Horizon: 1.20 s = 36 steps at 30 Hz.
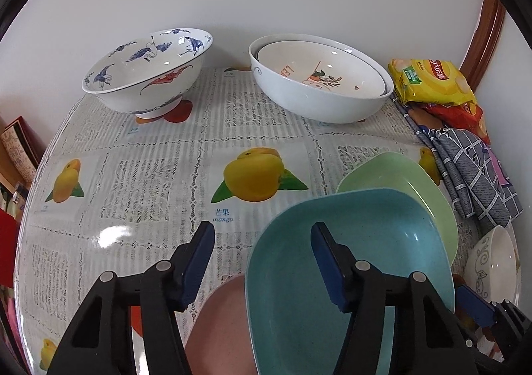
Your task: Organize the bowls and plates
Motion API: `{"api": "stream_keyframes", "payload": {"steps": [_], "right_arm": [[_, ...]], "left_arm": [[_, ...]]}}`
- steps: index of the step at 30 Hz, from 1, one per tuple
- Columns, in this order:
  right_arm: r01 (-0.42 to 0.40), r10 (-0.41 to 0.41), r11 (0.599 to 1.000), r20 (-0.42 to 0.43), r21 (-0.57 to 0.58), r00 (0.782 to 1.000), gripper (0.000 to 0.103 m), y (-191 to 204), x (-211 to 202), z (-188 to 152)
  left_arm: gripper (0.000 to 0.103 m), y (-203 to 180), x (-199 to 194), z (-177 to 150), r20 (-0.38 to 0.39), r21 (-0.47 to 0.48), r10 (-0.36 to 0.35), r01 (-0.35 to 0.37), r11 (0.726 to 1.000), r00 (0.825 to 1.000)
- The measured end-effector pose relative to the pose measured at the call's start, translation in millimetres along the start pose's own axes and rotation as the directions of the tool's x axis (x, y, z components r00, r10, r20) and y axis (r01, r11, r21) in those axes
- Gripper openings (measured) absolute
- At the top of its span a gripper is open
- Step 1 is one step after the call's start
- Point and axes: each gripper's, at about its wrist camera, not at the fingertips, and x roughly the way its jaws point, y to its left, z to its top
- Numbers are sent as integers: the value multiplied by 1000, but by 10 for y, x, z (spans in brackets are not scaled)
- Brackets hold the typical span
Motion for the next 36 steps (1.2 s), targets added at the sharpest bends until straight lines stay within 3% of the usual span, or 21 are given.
{"api": "stream_keyframes", "payload": {"steps": [4,8,12,15,22,36], "right_arm": [[-11,11,1000,-9,-3,1000,34,12,49,10],[-24,24,1000,-16,-3,1000,27,46,87,20],[-48,48,999,-14,0,999,13,79,91,25],[-20,20,1000,-7,-4,1000,12,82,93,6],[-23,22,999,20,33,1000,10,13,-84,-19],[-14,7,999,131,52,991,9,-22,-829,-89]], "left_arm": [[51,1,1,-6,2,8,-16,16,1000,1000],[40,-24,1,-20,-6,22,-23,23,999,1000],[26,-50,-34,-58,-4,40,-26,27,999,1000],[19,-42,-76,-81,-3,54,-24,24,998,1000],[16,-53,-330,-117,30,52,-52,51,997,998],[16,-186,-978,-281,101,38,-88,85,996,991]]}}
